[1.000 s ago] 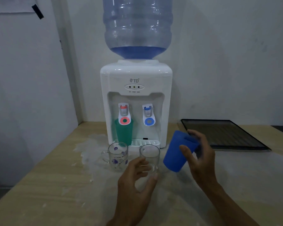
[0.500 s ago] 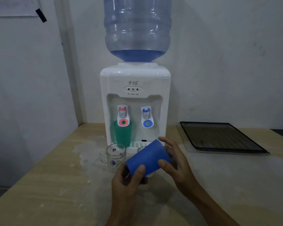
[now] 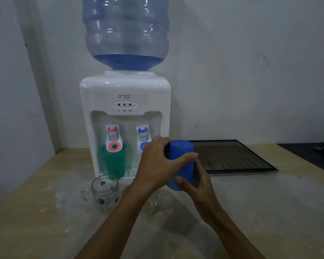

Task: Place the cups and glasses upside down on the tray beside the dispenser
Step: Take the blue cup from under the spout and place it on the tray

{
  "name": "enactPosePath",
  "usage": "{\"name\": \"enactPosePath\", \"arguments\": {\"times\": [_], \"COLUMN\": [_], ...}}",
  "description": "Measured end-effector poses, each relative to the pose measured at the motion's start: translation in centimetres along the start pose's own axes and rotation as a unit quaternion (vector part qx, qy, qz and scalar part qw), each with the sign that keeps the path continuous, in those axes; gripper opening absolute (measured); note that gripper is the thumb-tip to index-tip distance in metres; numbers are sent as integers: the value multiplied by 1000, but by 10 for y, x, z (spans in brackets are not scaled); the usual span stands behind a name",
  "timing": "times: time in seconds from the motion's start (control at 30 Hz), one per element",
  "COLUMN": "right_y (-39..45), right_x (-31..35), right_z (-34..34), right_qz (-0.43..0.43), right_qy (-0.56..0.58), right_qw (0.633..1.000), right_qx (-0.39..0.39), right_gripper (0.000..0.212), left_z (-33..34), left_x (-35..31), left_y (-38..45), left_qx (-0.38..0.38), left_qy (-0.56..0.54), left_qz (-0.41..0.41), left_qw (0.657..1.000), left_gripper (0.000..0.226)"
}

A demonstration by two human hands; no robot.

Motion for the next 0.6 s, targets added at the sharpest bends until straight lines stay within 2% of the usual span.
{"name": "enactPosePath", "arguments": {"times": [0.13,0.23,0.3,0.4,0.47,0.6], "right_y": [6,9,11,15,17,30], "right_x": [-7,-13,-16,-20,-21,-20], "right_z": [-13,-24,-30,-39,-45,-66], "right_qz": [-33,-16,-5,3,8,19], "right_qy": [-69,-91,-83,-54,-52,-73], "right_qw": [993,984,977,964,956,948], "right_qx": [-85,-149,-195,-259,-288,-310], "right_gripper": [66,65,59,45,43,46], "left_z": [18,25,23,7,-6,-32], "left_x": [-2,-2,-4,-5,-3,4], "left_y": [32,49,59,70,75,80], "left_qx": [100,152,127,43,9,37], "left_qy": [64,42,14,-31,-54,-30], "left_qz": [21,26,30,50,52,55], "left_qw": [993,987,991,997,997,997], "left_gripper": [56,63,67,58,53,57]}}
Point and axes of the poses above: each hand's wrist, its own y-axis towards the middle knuckle, its own z-axis out of the palm, x = y × z, the point moved 2 cm from there along y, towards the middle knuckle, and after that the axes turned 5 degrees about y, right-handed, at the moved point
